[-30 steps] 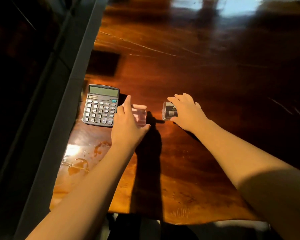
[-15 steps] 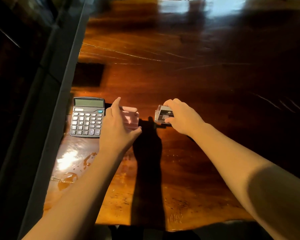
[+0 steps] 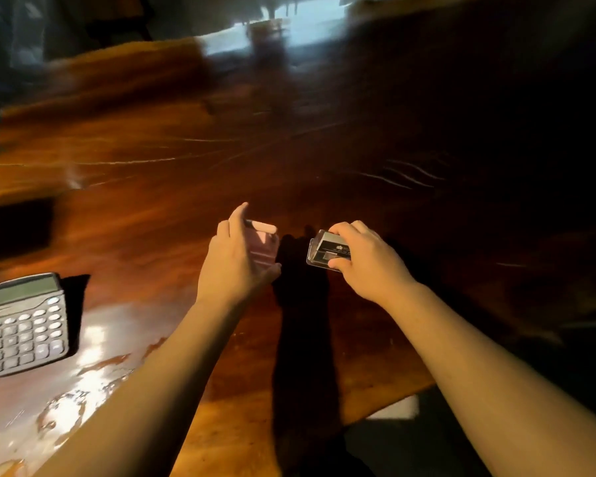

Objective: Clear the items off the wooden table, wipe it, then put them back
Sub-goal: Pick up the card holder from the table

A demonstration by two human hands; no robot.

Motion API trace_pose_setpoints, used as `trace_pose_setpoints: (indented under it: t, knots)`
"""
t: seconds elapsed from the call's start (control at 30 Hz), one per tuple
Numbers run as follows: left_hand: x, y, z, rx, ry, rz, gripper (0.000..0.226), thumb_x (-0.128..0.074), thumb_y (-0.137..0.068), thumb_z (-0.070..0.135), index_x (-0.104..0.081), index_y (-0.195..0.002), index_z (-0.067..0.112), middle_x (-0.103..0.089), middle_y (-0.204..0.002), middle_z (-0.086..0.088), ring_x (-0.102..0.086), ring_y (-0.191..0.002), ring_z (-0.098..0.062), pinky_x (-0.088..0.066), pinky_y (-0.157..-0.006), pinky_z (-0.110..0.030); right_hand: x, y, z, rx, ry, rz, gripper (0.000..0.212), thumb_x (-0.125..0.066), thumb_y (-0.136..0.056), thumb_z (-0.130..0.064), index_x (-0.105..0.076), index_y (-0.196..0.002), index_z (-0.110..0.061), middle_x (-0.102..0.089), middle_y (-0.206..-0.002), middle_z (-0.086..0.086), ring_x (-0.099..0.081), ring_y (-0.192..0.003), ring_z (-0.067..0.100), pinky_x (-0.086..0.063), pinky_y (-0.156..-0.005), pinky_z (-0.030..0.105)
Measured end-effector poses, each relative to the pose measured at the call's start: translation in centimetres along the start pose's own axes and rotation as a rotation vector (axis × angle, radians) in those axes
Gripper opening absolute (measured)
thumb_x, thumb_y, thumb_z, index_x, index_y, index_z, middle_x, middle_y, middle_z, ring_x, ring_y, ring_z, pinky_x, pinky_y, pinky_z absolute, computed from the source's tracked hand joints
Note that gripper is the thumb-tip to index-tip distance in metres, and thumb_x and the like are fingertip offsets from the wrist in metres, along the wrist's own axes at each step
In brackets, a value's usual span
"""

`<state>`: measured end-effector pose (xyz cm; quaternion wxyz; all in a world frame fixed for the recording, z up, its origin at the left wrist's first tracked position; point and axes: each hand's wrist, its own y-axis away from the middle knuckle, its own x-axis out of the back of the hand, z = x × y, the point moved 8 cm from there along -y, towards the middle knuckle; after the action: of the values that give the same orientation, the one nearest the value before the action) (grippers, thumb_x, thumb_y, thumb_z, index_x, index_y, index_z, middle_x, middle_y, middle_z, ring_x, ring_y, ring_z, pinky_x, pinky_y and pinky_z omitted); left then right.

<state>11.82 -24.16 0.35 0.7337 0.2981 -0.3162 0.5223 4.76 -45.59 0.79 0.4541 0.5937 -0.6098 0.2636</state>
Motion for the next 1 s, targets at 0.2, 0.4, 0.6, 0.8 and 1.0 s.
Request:
trace_pose_setpoints:
  t: [0.2,0.4,0.6,0.8,1.0]
  knots:
    - [-7.4,-2.4,10.3,-0.159,0.016,-0.130,0.119,-0.094,-0.062,0.032,-0.018,-0.154,0.030,-0.044,-0.146,-0.008,-0.051,-0.126,-0.029,-0.051,-0.098,-0.044,4.6,4.2,11.1,-0.191,-0.051,0.096,0.043,-0.074,-0.089,-0.024,-0.053,-0.125,-0.031,-0.055,-0.115,-0.007,-0.056,-0.110,0.020,-0.052,-0.089,0.045]
    - [-15.5,-2.8,18.5,-0.267,0.001,-0.269,0.118,-0.092,-0.063,0.035,-0.017,-0.154,0.032,-0.043,-0.148,-0.006,-0.050,-0.129,-0.030,-0.052,-0.101,-0.047,7.1,8.6,20.5,-0.352,-0.055,0.162,0.041,-0.073,-0.090,-0.024,-0.055,-0.126,-0.028,-0.056,-0.116,-0.003,-0.056,-0.109,0.024,-0.053,-0.087,0.047]
    - [-21.8,-2.2,23.9,-0.363,-0.010,-0.378,0.119,-0.091,-0.065,0.037,-0.014,-0.155,0.032,-0.041,-0.150,-0.006,-0.045,-0.133,-0.031,-0.050,-0.103,-0.046,8.0,11.7,26.2,-0.462,-0.061,0.182,0.040,-0.069,-0.093,-0.023,-0.054,-0.130,-0.024,-0.056,-0.120,0.002,-0.056,-0.111,0.027,-0.053,-0.086,0.047]
    - [-26.0,-1.2,27.0,-0.425,-0.065,-0.427,0.120,-0.088,-0.070,0.034,-0.005,-0.157,0.033,-0.037,-0.151,-0.005,-0.041,-0.135,-0.033,-0.047,-0.101,-0.048,7.6,13.1,28.9,-0.519,-0.091,0.182,0.044,-0.070,-0.092,-0.021,-0.054,-0.133,-0.021,-0.057,-0.123,0.004,-0.056,-0.114,0.027,-0.054,-0.090,0.050]
    - [-27.7,-0.6,28.3,-0.466,-0.076,-0.381,0.119,-0.086,-0.070,0.030,-0.003,-0.156,0.035,-0.041,-0.150,-0.005,-0.045,-0.130,-0.032,-0.048,-0.097,-0.042,6.2,13.6,30.2,-0.567,-0.106,0.161,0.048,-0.069,-0.093,-0.022,-0.050,-0.137,-0.024,-0.055,-0.124,0.004,-0.055,-0.115,0.027,-0.054,-0.089,0.050]
